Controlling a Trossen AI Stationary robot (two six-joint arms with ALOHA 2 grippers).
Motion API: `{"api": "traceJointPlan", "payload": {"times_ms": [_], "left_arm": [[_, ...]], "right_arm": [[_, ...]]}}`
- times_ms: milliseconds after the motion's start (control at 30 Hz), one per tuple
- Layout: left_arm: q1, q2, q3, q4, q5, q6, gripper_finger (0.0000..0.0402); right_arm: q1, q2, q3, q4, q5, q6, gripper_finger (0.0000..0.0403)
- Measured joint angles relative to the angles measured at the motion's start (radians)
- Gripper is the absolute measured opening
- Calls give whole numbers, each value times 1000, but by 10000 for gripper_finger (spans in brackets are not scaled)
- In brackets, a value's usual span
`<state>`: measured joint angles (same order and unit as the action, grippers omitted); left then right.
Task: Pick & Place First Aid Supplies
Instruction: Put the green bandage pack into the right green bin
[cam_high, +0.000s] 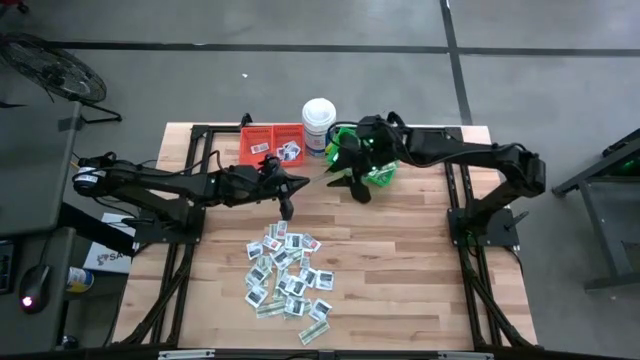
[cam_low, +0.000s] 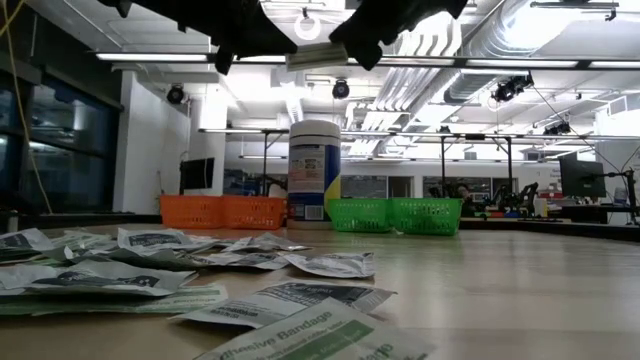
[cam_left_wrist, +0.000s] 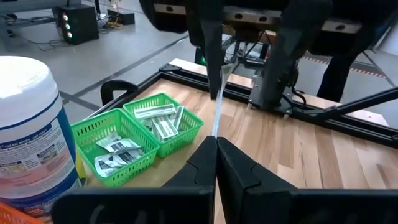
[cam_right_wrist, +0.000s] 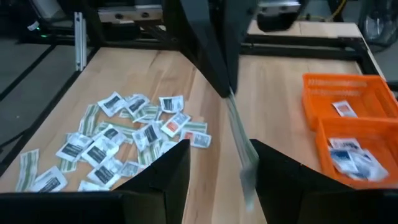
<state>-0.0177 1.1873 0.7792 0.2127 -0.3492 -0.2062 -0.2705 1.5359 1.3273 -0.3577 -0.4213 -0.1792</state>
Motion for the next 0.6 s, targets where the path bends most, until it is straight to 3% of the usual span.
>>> {"api": "traceJointPlan", "payload": {"times_ms": [600], "left_arm": [[0,0,0,-2,21,0,0]], "right_arm": [[15,74,0,113,14,90,138]]}}
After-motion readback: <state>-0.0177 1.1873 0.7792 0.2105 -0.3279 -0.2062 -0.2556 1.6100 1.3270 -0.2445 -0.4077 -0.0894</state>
